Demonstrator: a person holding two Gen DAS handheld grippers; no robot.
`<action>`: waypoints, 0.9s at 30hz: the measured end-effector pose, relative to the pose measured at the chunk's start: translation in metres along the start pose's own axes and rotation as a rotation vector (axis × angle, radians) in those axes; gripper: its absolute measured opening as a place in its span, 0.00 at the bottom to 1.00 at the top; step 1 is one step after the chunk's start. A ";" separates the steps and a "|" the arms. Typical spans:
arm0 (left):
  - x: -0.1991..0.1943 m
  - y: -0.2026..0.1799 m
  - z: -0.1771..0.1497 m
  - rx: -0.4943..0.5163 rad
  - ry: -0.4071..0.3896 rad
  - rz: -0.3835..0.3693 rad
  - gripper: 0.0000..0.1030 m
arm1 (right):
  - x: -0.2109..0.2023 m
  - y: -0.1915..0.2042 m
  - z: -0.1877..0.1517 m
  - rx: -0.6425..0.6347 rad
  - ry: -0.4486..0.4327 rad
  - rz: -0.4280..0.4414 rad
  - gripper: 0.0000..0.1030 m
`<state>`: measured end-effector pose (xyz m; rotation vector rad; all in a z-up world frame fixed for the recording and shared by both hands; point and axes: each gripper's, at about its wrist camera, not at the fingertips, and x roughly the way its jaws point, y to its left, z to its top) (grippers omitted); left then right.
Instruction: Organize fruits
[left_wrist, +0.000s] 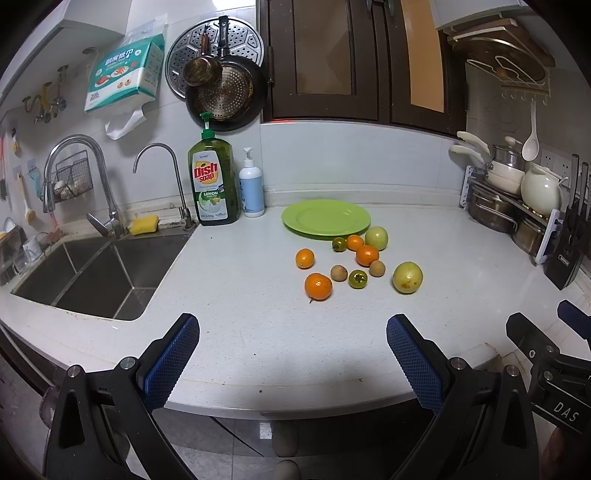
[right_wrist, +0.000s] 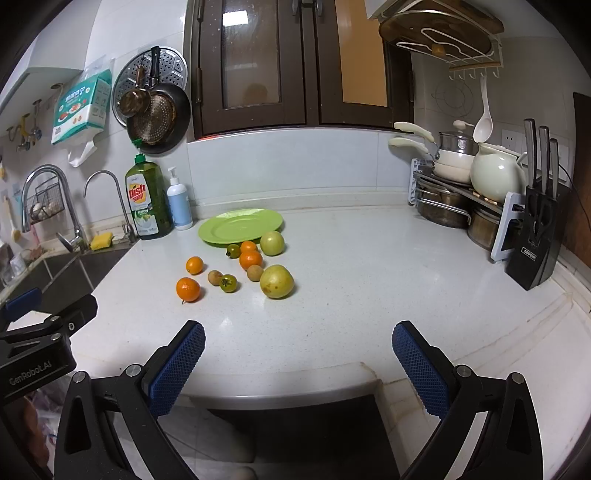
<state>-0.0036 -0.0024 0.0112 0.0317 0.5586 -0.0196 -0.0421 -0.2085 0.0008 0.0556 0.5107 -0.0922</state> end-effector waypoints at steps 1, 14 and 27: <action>0.000 0.000 0.000 0.000 -0.001 -0.001 1.00 | 0.000 -0.001 0.000 0.000 -0.001 0.000 1.00; 0.001 -0.001 -0.001 0.002 -0.002 -0.003 1.00 | 0.001 -0.001 -0.001 0.004 0.002 0.003 1.00; 0.003 -0.004 0.000 0.004 0.001 -0.002 1.00 | 0.002 -0.002 -0.002 0.011 0.005 0.006 1.00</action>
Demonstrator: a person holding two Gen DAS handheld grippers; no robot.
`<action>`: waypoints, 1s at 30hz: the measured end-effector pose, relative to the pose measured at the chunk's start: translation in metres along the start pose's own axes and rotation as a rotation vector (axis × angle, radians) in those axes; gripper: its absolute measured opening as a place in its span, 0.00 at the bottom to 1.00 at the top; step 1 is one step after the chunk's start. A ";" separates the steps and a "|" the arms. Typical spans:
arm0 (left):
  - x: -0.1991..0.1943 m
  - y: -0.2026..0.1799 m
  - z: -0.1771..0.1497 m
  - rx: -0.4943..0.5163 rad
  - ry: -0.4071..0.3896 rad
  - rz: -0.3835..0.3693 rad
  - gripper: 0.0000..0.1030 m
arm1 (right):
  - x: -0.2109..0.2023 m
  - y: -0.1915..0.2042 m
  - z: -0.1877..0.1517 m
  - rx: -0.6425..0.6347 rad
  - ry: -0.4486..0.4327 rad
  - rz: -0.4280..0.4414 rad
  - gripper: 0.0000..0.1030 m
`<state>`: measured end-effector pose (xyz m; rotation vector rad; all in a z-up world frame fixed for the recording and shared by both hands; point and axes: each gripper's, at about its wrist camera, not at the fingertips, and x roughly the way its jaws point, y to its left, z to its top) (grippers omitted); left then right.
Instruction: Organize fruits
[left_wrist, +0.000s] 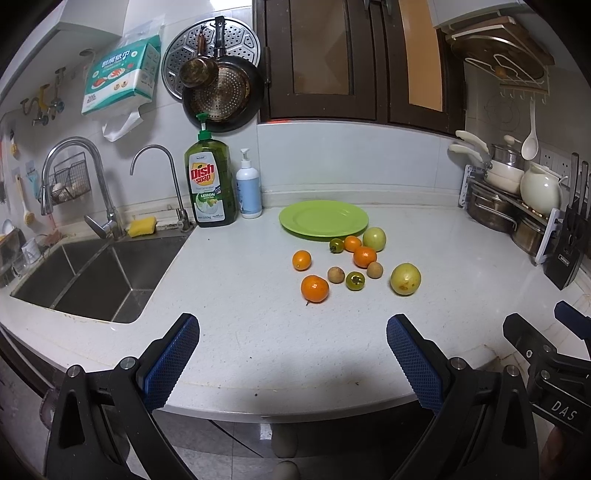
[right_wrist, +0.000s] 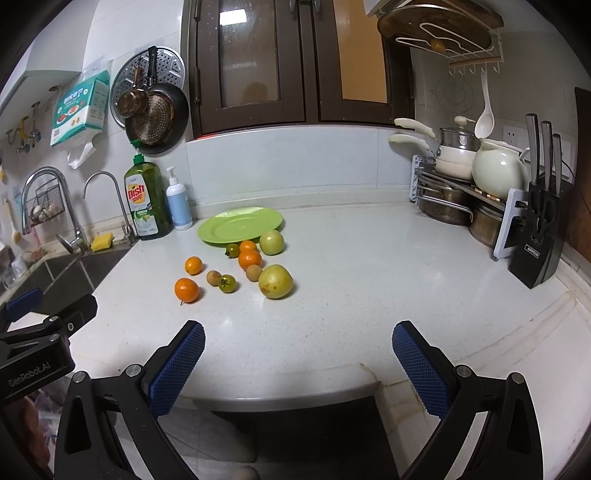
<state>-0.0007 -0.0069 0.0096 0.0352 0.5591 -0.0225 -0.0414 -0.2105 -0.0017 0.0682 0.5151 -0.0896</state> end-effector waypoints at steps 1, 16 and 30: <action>0.000 0.000 0.000 0.000 0.000 -0.001 1.00 | 0.000 -0.001 0.000 -0.001 0.000 -0.001 1.00; 0.005 -0.005 0.003 0.006 0.005 0.001 1.00 | 0.012 -0.005 -0.001 0.010 0.018 0.005 0.99; 0.020 0.001 0.004 0.010 0.019 0.001 1.00 | 0.025 -0.002 0.003 0.011 0.040 0.010 1.00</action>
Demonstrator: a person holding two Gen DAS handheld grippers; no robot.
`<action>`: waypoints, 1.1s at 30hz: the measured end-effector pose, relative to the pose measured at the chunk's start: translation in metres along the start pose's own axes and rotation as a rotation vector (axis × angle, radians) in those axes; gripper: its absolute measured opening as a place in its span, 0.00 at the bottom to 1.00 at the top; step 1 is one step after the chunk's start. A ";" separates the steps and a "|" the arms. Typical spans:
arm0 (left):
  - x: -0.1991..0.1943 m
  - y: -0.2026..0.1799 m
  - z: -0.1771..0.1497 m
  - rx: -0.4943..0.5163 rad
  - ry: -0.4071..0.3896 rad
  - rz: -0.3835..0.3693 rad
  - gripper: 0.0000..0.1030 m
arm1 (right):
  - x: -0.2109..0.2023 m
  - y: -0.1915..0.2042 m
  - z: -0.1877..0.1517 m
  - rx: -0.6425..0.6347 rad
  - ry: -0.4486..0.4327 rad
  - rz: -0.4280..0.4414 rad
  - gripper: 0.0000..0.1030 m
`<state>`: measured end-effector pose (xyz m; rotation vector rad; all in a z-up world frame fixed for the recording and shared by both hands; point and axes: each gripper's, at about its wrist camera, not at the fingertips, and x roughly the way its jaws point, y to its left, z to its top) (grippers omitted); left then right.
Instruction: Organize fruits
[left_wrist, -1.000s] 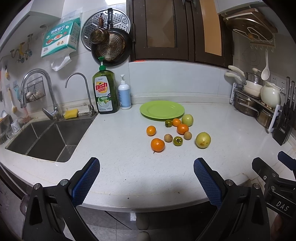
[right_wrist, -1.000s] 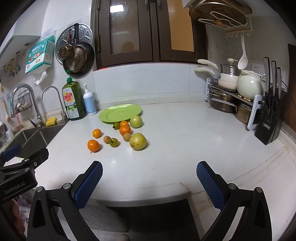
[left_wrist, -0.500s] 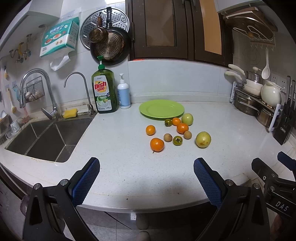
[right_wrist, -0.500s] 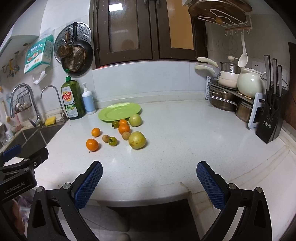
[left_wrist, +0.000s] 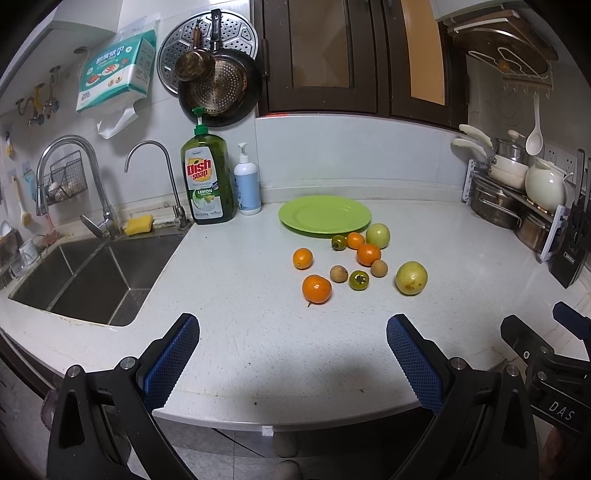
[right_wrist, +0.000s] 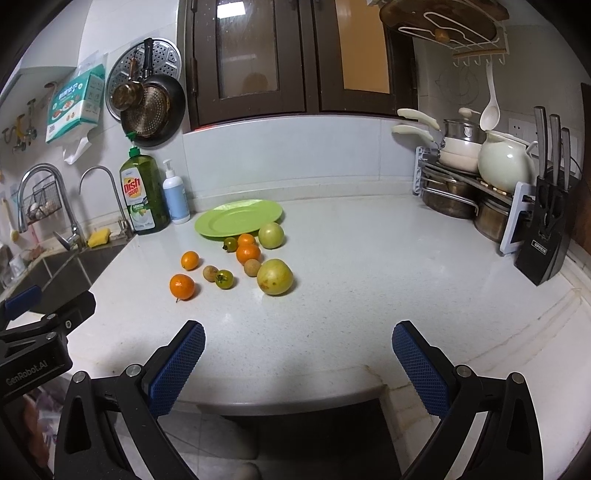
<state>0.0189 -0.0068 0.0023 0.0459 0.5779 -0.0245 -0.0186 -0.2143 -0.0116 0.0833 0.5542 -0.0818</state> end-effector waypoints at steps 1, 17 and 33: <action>0.002 0.001 0.000 0.001 0.001 -0.004 1.00 | 0.002 0.001 0.001 0.000 0.003 0.001 1.00; 0.077 0.005 0.023 0.092 0.035 -0.123 0.94 | 0.068 0.024 0.021 -0.003 0.085 -0.036 0.99; 0.160 -0.005 0.025 0.111 0.201 -0.178 0.65 | 0.142 0.045 0.039 -0.076 0.181 -0.049 0.84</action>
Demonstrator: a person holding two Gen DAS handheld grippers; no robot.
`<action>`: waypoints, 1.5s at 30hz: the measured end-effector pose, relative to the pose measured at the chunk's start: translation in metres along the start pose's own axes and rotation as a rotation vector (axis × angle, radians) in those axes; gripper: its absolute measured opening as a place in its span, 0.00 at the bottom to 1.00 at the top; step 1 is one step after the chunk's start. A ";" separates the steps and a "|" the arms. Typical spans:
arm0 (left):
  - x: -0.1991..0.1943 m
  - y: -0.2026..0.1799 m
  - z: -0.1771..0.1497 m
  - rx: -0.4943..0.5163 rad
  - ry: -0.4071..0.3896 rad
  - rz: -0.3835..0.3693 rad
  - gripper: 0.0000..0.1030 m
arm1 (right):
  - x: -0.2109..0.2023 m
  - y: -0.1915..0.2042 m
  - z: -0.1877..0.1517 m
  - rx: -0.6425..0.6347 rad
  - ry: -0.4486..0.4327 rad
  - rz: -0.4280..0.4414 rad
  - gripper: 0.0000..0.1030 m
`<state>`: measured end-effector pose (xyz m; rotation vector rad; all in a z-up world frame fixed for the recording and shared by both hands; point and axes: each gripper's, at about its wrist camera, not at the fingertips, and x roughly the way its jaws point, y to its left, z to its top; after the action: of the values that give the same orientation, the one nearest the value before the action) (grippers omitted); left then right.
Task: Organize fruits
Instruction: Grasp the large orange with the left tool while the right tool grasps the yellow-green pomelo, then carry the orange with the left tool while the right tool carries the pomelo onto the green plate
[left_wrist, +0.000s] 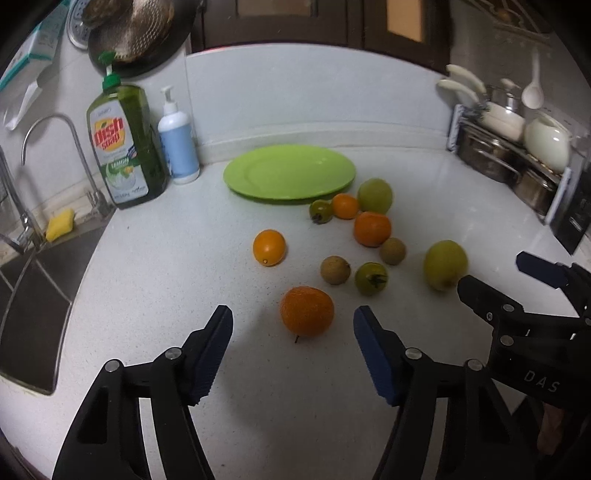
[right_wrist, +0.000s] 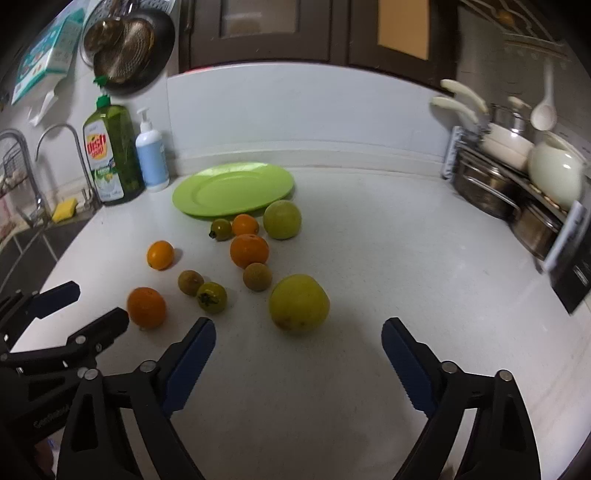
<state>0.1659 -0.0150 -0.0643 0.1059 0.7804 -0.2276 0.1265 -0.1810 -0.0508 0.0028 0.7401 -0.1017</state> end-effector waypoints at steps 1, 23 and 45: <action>0.003 -0.001 0.000 -0.005 0.004 0.002 0.65 | 0.007 -0.001 0.003 -0.004 0.017 0.018 0.82; 0.046 -0.009 0.006 -0.038 0.125 0.001 0.40 | 0.069 -0.008 0.010 -0.038 0.136 0.134 0.61; 0.012 -0.010 0.043 0.034 -0.010 -0.024 0.39 | 0.044 -0.003 0.034 -0.063 0.073 0.165 0.51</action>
<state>0.2016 -0.0347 -0.0427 0.1270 0.7683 -0.2641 0.1818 -0.1898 -0.0552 0.0080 0.8126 0.0792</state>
